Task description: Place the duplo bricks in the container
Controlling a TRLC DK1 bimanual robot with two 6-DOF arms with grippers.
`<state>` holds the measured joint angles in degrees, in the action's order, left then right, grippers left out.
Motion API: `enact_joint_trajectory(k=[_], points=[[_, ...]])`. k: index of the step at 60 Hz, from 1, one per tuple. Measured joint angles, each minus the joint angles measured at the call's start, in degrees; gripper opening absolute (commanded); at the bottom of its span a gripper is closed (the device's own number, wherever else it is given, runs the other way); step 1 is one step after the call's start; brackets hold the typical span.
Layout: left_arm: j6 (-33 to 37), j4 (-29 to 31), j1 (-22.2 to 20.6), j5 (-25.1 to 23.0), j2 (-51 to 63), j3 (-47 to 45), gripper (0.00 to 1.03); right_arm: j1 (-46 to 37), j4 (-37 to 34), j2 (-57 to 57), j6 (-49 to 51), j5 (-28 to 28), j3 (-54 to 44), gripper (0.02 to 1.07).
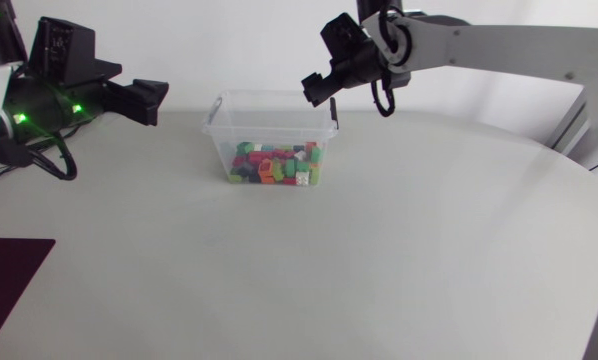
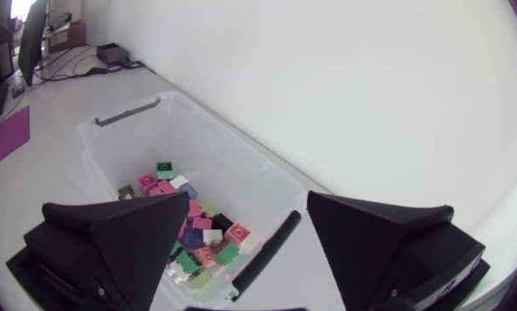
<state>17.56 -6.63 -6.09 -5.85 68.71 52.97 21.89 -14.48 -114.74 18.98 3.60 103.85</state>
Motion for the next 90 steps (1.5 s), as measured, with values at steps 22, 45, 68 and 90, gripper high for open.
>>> enact_joint_trajectory(k=[22, 45, 68, 90], points=[[-0.04, -5.51, 1.92, 0.83, -11.06, -11.45, 0.99, -4.39, 14.88, 21.44, -1.53, -7.96, -24.74, 1.03], [-2.21, -5.99, 4.48, 1.46, -23.37, -18.73, 0.99, -7.93, 20.06, 36.13, -0.44, -11.50, -42.64, 1.03], [-2.99, -4.74, 6.71, 1.68, -36.50, -24.94, 0.99, -13.46, 23.30, 56.06, 1.22, -11.82, -59.28, 1.03], [-5.60, -0.48, 9.05, 1.70, -47.30, -28.28, 0.99, -16.76, 23.28, 74.27, 1.60, -12.02, -70.93, 1.03]])
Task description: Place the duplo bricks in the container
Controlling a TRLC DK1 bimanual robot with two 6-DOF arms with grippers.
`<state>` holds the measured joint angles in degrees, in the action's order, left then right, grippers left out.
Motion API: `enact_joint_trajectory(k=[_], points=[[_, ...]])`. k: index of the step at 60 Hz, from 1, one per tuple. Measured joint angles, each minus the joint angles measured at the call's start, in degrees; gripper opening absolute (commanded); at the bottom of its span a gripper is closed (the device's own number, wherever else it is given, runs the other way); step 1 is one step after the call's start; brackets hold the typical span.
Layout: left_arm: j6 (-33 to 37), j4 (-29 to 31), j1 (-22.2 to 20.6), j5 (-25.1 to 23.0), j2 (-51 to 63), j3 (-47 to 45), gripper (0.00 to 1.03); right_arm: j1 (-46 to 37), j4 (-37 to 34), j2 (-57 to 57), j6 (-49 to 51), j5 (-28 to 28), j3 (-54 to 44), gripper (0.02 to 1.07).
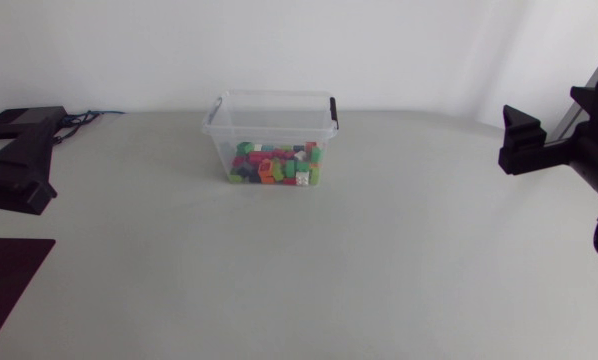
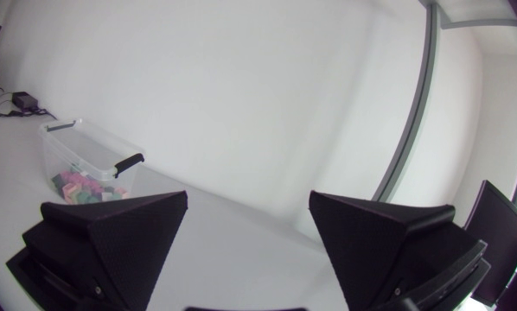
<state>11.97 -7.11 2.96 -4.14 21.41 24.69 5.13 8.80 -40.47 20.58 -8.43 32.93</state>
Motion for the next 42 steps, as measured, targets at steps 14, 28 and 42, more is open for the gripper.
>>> enact_joint_trajectory(k=[14, 28, 42], points=[[-0.02, 2.71, 0.00, 0.00, -5.35, -2.62, 0.99, -0.28, -1.55, 8.96, 0.00, -0.68, -5.88, 1.03], [-1.81, 4.22, -0.02, 0.46, -8.96, -6.84, 0.99, -1.18, -3.02, 16.37, -2.62, 0.24, -10.88, 1.03], [-4.17, 4.79, -0.44, 1.57, -12.35, -11.56, 0.99, -2.27, -4.63, 22.97, -7.08, 2.54, -17.00, 1.03]])
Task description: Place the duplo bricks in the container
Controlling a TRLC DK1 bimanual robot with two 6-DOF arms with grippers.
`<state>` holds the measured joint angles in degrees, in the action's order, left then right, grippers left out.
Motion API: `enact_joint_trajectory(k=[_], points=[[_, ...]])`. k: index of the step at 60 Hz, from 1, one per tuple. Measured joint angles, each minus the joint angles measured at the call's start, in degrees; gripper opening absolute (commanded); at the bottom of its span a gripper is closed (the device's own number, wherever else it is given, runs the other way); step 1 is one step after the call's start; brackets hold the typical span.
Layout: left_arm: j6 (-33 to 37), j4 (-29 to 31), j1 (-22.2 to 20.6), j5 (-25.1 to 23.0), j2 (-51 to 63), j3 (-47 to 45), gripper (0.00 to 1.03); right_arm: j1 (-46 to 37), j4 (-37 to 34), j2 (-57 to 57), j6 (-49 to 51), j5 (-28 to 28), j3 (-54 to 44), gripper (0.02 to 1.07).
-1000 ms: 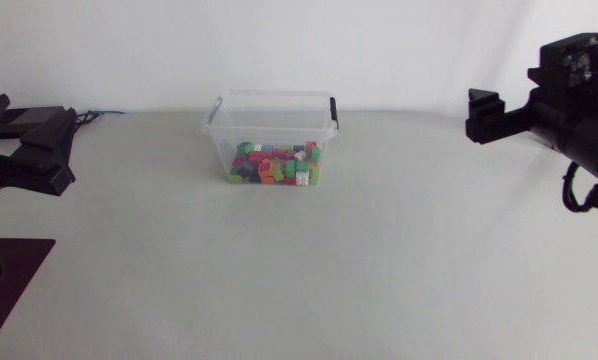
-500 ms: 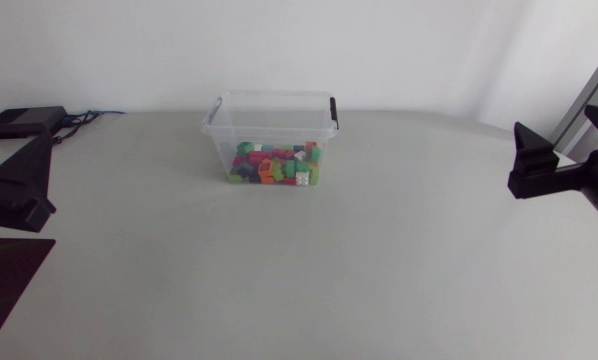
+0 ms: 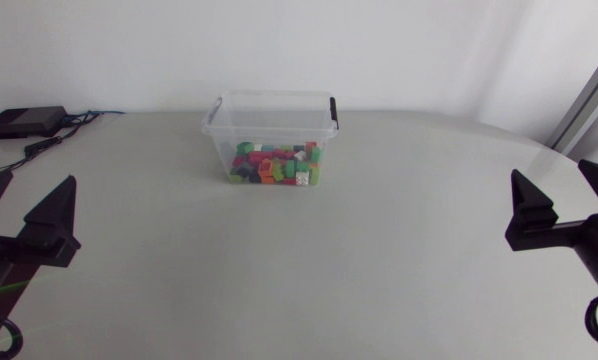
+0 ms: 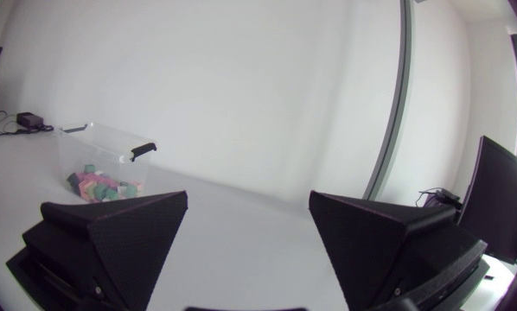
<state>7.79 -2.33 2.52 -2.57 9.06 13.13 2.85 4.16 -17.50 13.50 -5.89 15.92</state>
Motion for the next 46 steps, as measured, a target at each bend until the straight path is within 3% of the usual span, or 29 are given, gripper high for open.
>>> enact_joint_trajectory(k=[33, 46], points=[[-5.53, 2.34, -1.99, 1.88, -8.09, -11.23, 0.99, -2.32, -3.32, 16.00, -10.82, 5.31, -13.79, 1.03], [-6.34, 2.51, -2.23, 2.05, -8.70, -12.17, 0.99, -2.60, -4.00, 17.18, -12.00, 5.70, -14.93, 1.03]])
